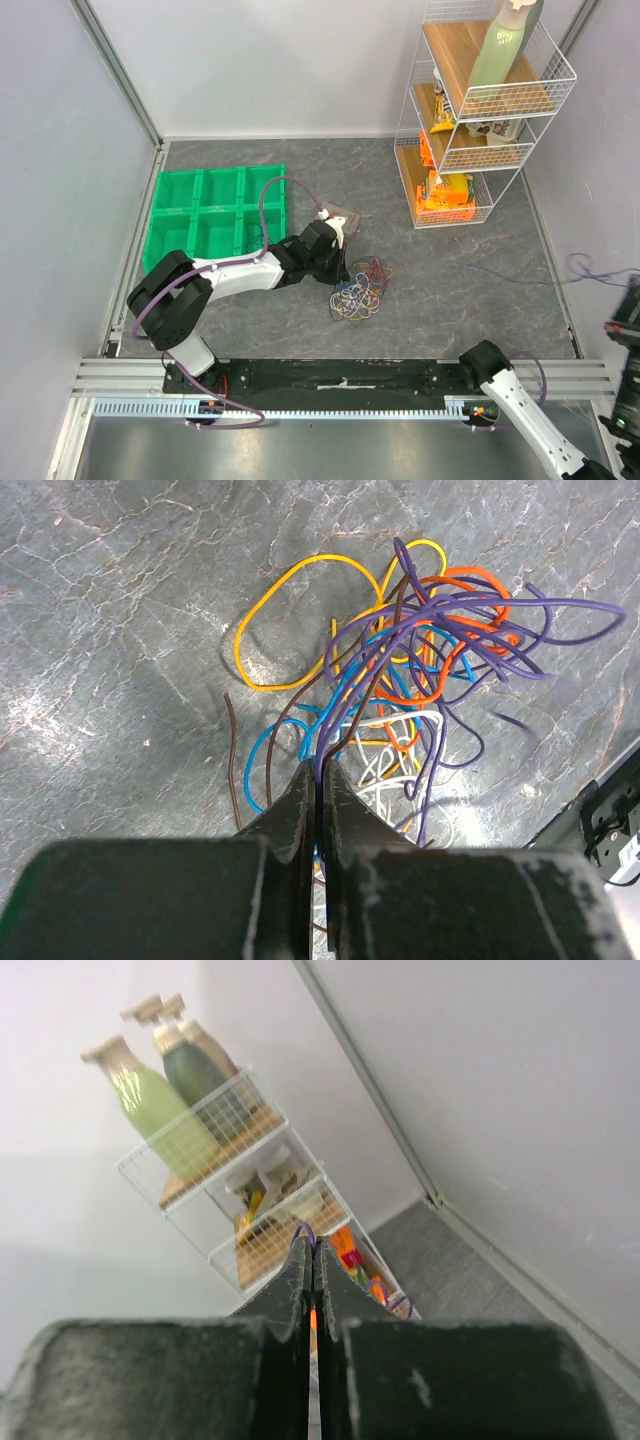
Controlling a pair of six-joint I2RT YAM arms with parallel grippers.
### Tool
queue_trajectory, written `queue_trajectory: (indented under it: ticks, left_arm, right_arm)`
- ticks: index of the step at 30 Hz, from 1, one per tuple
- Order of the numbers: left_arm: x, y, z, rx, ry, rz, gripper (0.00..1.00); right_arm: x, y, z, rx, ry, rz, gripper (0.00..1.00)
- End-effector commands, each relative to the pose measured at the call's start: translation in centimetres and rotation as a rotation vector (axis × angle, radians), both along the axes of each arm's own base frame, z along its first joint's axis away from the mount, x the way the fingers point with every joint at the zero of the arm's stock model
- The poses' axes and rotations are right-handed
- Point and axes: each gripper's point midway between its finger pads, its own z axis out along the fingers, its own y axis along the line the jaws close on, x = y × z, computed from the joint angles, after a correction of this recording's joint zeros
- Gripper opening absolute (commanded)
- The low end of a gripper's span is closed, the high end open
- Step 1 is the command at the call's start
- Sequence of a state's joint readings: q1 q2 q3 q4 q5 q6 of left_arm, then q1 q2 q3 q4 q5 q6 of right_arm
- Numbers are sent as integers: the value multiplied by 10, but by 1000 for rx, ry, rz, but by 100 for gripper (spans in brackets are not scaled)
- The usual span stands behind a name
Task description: Untangle the cables
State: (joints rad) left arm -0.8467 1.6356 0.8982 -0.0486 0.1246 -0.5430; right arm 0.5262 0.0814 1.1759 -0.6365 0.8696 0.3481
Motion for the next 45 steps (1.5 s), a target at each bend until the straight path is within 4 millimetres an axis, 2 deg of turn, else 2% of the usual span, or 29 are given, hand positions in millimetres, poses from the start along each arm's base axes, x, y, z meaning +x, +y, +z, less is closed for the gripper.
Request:
queue_trajectory:
  ticks: [1, 3, 5, 7, 9, 10, 12, 15, 17, 20, 24, 27, 29, 33, 38, 41, 45]
  left_arm:
    - [9, 1, 0, 12, -53, 0, 2]
    - [9, 1, -1, 14, -48, 2, 2]
    - [8, 0, 0, 8, -43, -1, 2]
    - [4, -5, 4, -16, -33, -28, 2]
    - [-4, -18, 20, -97, -35, -98, 2]
    - [-10, -27, 32, -153, -37, -153, 9]
    - [-19, -37, 56, -236, -55, -229, 30]
    - [-25, -39, 98, -323, -134, -276, 63]
    - [-27, -34, 131, -370, -215, -289, 75]
    - [-34, -25, 173, -442, -336, -311, 77]
    - [-48, -11, 233, -565, -497, -329, 79]
    - [-56, -8, 267, -646, -608, -367, 90]
    - [-60, -12, 282, -668, -657, -416, 92]
    - [-75, -37, 294, -693, -665, -562, 93]
    - [-81, -76, 275, -656, -642, -643, 95]
    - [-77, -90, 265, -621, -636, -629, 94]
    - [-68, -97, 257, -584, -629, -591, 75]
  right_arm:
    - [-36, -28, 26, -3, -97, -46, 0]
    - [-37, -26, 28, -12, -101, -31, 0]
    - [-26, -16, 26, -26, -88, 10, 0]
    - [-2, 10, 16, -53, -36, 103, 0]
    - [26, 44, 3, -93, 30, 208, 0]
    - [39, 61, -6, -107, 59, 263, 0]
    - [65, 97, -26, -131, 130, 361, 0]
    - [94, 157, -55, -209, 227, 570, 0]
    - [104, 188, -66, -244, 256, 691, 0]
    - [111, 220, -74, -273, 268, 823, 0]
    - [114, 249, -78, -311, 285, 951, 0]
    - [111, 268, -77, -328, 273, 1048, 0]
    - [109, 277, -79, -332, 272, 1097, 0]
    - [105, 286, -79, -326, 267, 1155, 0]
    - [99, 290, -76, -315, 250, 1192, 0]
    - [97, 290, -74, -311, 242, 1197, 0]
    - [95, 288, -73, -311, 233, 1195, 0]
